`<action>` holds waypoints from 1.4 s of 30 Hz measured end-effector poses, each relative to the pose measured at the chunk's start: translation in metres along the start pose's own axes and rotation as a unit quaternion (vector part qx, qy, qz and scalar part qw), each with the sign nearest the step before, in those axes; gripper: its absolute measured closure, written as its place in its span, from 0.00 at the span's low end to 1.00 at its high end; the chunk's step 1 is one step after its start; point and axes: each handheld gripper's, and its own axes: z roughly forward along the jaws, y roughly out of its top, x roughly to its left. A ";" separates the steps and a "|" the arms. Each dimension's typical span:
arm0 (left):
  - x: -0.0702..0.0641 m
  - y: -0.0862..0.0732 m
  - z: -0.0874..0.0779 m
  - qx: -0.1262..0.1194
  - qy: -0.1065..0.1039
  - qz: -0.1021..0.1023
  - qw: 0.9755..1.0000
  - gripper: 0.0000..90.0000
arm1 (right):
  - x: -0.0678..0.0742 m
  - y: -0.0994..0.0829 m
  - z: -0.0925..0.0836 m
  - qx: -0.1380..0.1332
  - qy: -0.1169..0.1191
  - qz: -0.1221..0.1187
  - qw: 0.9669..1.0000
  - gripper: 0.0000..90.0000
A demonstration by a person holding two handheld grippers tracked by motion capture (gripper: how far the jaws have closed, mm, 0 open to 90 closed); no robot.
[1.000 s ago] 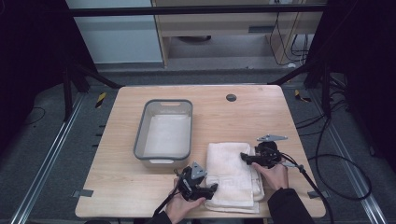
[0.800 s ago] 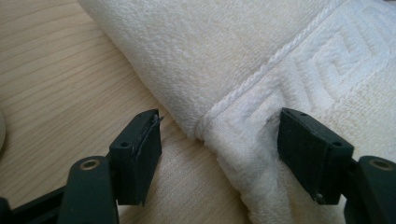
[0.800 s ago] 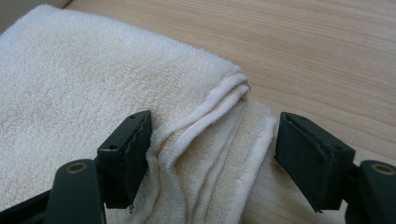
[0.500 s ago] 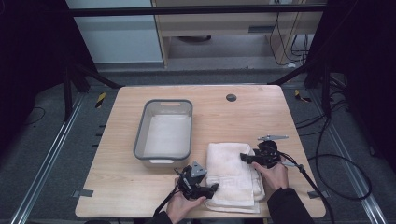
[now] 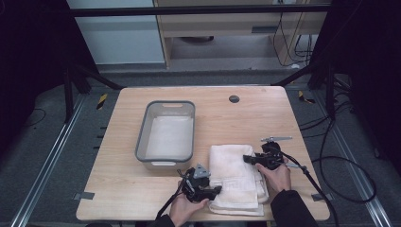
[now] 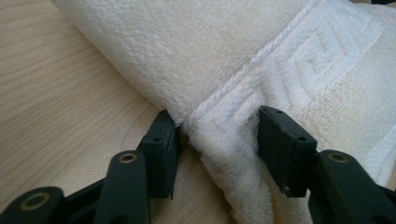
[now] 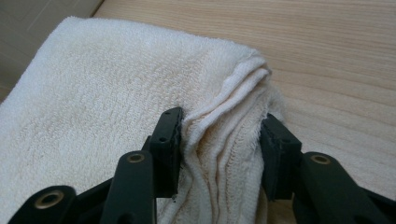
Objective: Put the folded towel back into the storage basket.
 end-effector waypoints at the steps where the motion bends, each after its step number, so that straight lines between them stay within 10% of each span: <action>1: 0.000 0.000 0.000 0.000 -0.002 -0.002 1.000 0.56 | 0.000 0.000 0.000 0.000 0.001 0.001 1.000 0.64; 22: -0.002 0.000 -0.003 -0.011 -0.026 -0.006 1.000 0.81 | 0.006 0.002 -0.006 -0.011 0.009 0.004 1.000 0.76; 42: -0.007 0.005 -0.020 -0.037 -0.034 0.008 0.999 0.84 | 0.024 0.009 -0.038 -0.064 0.017 -0.030 0.997 0.78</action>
